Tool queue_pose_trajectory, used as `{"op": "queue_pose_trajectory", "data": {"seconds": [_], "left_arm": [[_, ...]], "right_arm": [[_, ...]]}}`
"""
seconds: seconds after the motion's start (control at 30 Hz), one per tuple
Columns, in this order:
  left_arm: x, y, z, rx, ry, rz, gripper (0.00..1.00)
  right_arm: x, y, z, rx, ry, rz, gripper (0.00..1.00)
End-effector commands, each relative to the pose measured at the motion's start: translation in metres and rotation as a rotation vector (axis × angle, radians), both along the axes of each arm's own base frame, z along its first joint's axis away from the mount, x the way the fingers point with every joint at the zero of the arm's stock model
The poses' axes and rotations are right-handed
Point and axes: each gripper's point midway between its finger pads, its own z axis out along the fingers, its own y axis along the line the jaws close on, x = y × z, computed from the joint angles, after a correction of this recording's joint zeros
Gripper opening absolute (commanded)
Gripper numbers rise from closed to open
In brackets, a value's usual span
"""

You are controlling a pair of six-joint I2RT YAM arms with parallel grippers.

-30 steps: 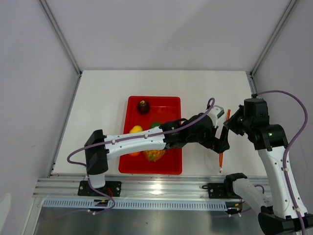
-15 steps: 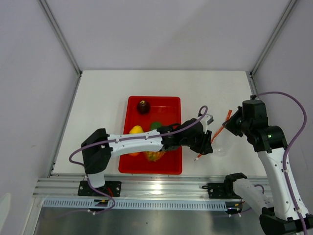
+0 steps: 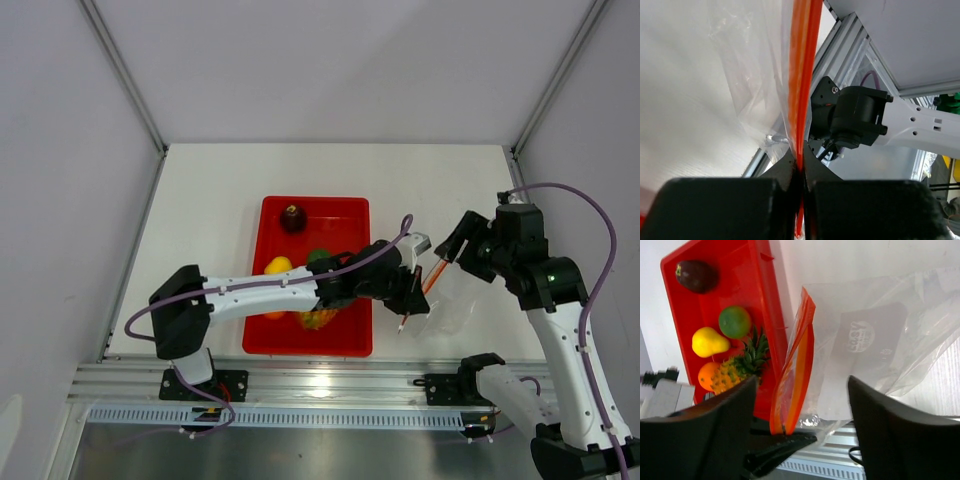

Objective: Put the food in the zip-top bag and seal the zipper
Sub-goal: Pick up the zipper food storage bag at the center of the board, then open the zipper of the food storage bag.

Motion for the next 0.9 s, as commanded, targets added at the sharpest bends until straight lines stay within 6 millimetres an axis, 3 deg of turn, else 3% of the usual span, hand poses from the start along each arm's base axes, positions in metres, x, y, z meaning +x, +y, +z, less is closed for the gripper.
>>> {"op": "queue_pose_trajectory", "data": {"seconds": [0.0, 0.17, 0.27, 0.4, 0.47, 0.5, 0.63, 0.7, 0.87], "left_arm": [[0.001, 0.007, 0.026, -0.091, 0.017, 0.003, 0.01], [0.006, 0.013, 0.029, -0.115, 0.022, 0.014, 0.01], [0.002, 0.013, 0.033, -0.156, 0.032, -0.018, 0.01], [-0.002, 0.016, 0.043, -0.195, 0.024, -0.04, 0.01], [-0.003, 0.017, 0.044, -0.196, 0.022, -0.039, 0.0], [-0.003, 0.018, 0.047, -0.204, 0.018, -0.036, 0.01], [-0.005, 0.02, 0.05, -0.227, 0.024, -0.039, 0.01], [-0.007, 0.021, 0.049, -0.233, 0.03, -0.041, 0.01], [-0.01, 0.021, 0.052, -0.248, 0.037, -0.055, 0.01]], "right_arm": [[-0.011, 0.006, 0.023, 0.0, -0.062, 0.089, 0.77], [-0.024, 0.013, 0.034, 0.025, -0.111, 0.152, 0.99], [-0.028, 0.023, 0.04, 0.076, -0.161, 0.199, 0.99], [-0.044, 0.041, 0.072, 0.177, -0.352, 0.299, 0.99], [-0.046, 0.044, 0.072, 0.191, -0.349, 0.311, 0.99], [-0.041, 0.042, 0.058, 0.182, -0.259, 0.285, 0.97], [-0.026, 0.03, 0.016, 0.104, -0.041, 0.204, 0.66], [-0.024, 0.028, 0.013, 0.102, -0.033, 0.183, 0.55], [-0.019, 0.024, 0.015, 0.098, -0.084, 0.143, 0.49]]}}
